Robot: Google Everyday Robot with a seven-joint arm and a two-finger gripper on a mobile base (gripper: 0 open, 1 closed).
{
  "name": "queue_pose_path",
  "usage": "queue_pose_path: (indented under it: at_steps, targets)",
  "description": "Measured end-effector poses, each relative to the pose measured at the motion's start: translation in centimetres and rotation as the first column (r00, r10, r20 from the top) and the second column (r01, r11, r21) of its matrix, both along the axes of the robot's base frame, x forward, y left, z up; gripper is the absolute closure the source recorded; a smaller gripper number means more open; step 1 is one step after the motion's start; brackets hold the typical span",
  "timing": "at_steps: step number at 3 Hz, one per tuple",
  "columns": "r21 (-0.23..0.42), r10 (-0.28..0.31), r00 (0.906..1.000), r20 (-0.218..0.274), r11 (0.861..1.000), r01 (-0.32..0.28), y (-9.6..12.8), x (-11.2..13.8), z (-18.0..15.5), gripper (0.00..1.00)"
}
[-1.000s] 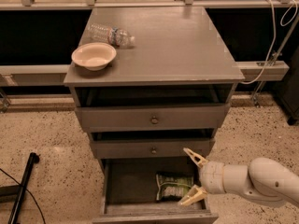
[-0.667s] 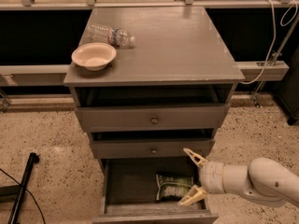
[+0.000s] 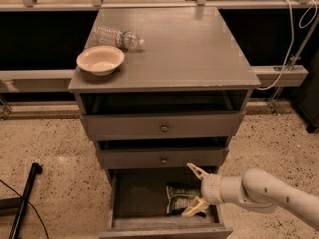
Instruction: Pick green jalapeno chip bag from bottom drawer and place on counter
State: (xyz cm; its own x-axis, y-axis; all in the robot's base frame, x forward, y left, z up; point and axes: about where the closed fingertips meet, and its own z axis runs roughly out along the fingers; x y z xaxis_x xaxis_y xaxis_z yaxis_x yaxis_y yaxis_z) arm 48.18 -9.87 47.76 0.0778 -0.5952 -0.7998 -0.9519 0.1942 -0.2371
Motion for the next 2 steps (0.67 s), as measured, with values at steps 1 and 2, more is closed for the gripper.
queue_pose_path:
  at_steps: [1,2]
  targets:
    - [-0.001,0.000,1.0000,-0.004,1.000,0.000,-0.53,2.57,-6.18,0.00]
    - [-0.001,0.000,1.0000,-0.004,1.000,0.000,-0.53,2.57,-6.18,0.00]
